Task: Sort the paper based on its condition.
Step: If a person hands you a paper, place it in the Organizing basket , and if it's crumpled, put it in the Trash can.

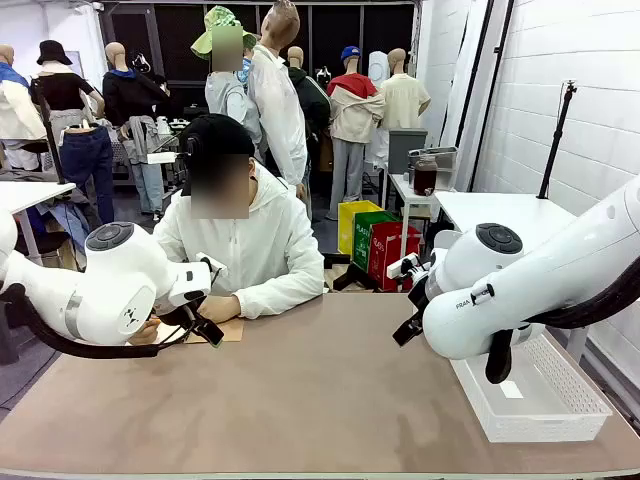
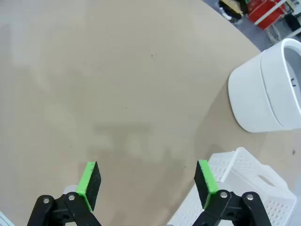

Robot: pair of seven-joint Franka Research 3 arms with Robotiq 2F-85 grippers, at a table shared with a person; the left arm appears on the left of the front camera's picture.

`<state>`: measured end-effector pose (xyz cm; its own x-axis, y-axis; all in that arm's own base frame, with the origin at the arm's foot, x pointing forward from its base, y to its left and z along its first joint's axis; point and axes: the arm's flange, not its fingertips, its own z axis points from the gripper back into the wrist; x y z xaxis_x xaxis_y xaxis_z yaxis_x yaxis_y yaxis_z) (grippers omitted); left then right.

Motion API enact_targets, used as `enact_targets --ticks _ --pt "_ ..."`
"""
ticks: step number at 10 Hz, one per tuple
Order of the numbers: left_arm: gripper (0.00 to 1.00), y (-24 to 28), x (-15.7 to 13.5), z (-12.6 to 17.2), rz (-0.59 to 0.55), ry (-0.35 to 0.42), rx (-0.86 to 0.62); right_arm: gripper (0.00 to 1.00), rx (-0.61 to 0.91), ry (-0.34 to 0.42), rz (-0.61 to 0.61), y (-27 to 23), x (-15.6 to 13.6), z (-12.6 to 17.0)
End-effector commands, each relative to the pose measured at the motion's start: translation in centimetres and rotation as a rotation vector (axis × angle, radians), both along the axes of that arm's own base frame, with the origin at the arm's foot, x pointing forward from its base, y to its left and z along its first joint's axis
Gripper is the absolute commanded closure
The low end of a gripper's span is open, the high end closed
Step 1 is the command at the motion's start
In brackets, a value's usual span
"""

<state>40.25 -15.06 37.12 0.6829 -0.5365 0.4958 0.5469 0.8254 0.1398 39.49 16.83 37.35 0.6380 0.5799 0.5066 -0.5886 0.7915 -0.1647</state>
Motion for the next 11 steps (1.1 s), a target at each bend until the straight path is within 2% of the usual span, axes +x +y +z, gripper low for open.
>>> enact_targets --ticks 1,11 --pt "0.00 0.00 0.00 0.00 0.000 0.000 0.000 0.00 0.000 0.000 0.000 0.00 0.00 0.00" --pt "0.00 0.00 0.00 0.00 0.000 0.000 0.000 0.00 0.000 0.000 0.000 0.00 0.00 0.00"
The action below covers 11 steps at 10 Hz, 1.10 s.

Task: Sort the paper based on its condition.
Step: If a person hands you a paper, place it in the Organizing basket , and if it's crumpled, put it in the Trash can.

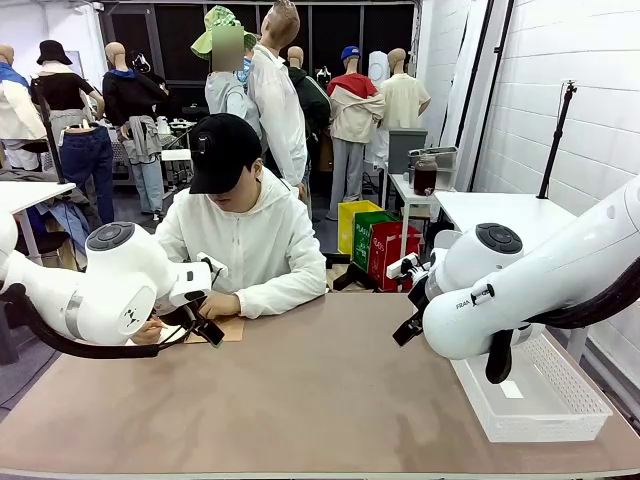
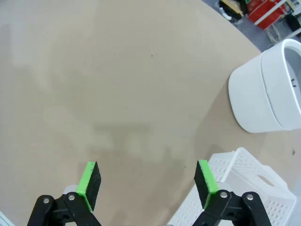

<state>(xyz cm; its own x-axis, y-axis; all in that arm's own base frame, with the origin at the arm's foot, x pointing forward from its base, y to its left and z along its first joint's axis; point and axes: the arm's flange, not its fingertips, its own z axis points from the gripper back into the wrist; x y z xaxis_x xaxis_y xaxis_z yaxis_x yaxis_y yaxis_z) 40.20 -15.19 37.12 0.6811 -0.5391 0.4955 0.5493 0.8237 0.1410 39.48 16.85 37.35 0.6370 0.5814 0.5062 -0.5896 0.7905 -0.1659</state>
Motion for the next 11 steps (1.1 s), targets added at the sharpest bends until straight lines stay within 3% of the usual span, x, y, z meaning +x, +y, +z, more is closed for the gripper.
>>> enact_targets --ticks 1,4,6,11 --pt "0.00 0.1 0.0 0.0 0.003 0.000 -0.001 0.00 0.001 0.000 -0.001 0.0 0.0 0.0" --pt "0.00 -0.8 -0.4 0.8 0.000 -0.017 -0.013 0.00 0.025 0.017 0.015 -0.4 -0.3 1.9" --pt "0.00 -1.4 -1.8 3.9 0.012 0.000 -0.002 0.00 0.079 0.010 0.033 0.3 -1.2 5.0" --pt "0.00 -2.9 -4.5 12.3 0.074 -0.007 0.062 0.00 0.044 0.018 0.130 1.2 -4.5 12.1"
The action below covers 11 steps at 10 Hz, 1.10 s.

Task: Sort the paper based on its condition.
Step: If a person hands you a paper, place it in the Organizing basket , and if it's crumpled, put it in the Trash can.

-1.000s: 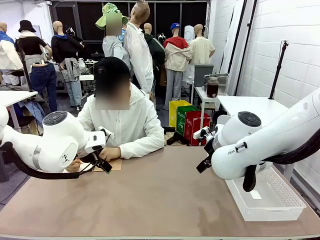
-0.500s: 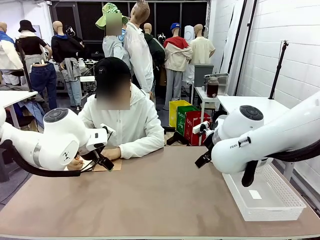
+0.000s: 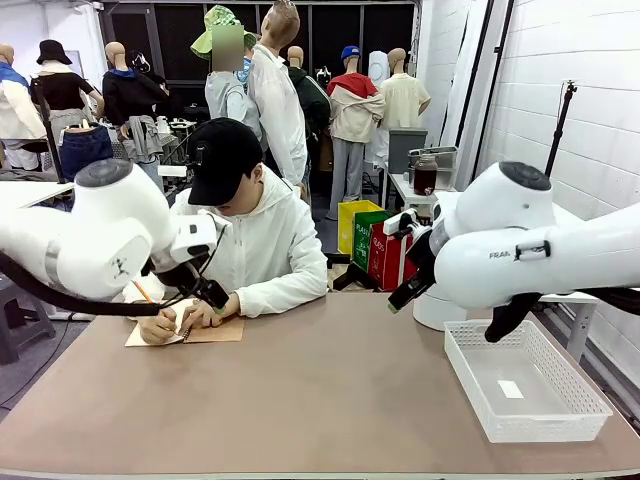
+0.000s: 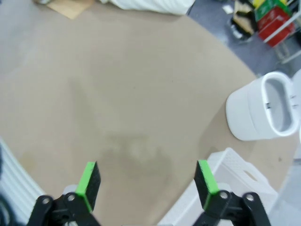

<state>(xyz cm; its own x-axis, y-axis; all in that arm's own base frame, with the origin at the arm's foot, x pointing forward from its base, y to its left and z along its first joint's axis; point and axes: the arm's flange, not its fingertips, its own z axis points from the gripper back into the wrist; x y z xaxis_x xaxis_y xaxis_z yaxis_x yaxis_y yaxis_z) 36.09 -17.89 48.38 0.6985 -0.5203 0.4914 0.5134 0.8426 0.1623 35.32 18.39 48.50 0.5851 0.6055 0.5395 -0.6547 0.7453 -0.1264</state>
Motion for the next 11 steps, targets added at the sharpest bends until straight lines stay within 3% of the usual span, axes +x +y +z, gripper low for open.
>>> enact_targets --ticks 1,5,8,11 --pt "0.00 0.1 -1.0 2.5 0.038 0.002 0.055 0.00 -0.022 0.023 0.062 -0.4 -0.9 1.9" --pt "0.00 2.4 -3.6 6.9 -0.065 0.059 0.038 0.00 -0.002 0.014 0.100 -0.5 -2.8 4.6" --pt "0.00 5.0 -3.4 9.1 -0.204 0.080 -0.023 0.00 0.030 -0.010 0.109 -1.0 -3.1 6.0" --pt "0.00 6.2 -3.3 9.6 -0.199 0.068 -0.066 0.00 0.035 -0.020 0.088 -1.1 -3.1 6.5"
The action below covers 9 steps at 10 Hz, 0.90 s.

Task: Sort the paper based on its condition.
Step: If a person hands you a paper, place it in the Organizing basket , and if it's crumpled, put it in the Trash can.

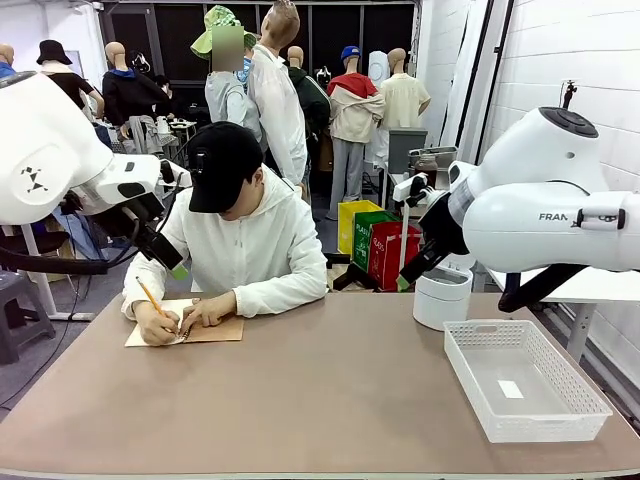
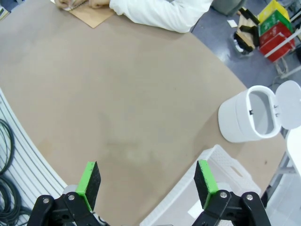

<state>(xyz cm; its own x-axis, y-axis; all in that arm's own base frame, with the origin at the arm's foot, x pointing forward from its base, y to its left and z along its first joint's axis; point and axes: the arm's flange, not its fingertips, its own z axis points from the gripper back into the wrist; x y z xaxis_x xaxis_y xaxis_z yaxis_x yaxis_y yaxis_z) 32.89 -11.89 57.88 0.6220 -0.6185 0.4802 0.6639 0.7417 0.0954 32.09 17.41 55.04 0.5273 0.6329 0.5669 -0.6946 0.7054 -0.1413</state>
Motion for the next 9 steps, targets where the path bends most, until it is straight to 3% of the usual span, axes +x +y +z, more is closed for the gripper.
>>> enact_targets --ticks 1,3,4,9 --pt "0.00 0.23 0.01 0.12 -0.012 0.015 -0.023 0.00 0.021 0.000 0.024 -0.12 0.21 0.01" --pt "0.00 0.27 0.42 -0.27 0.095 -0.026 0.034 0.00 0.003 -0.005 0.013 0.33 0.46 -0.22" --pt "0.00 0.15 0.05 0.00 0.006 0.003 -0.006 0.00 0.000 -0.002 0.000 0.01 -0.01 0.03" --pt "0.00 0.15 0.05 0.00 0.006 0.003 -0.006 0.00 0.000 -0.002 0.000 0.01 -0.01 0.03"
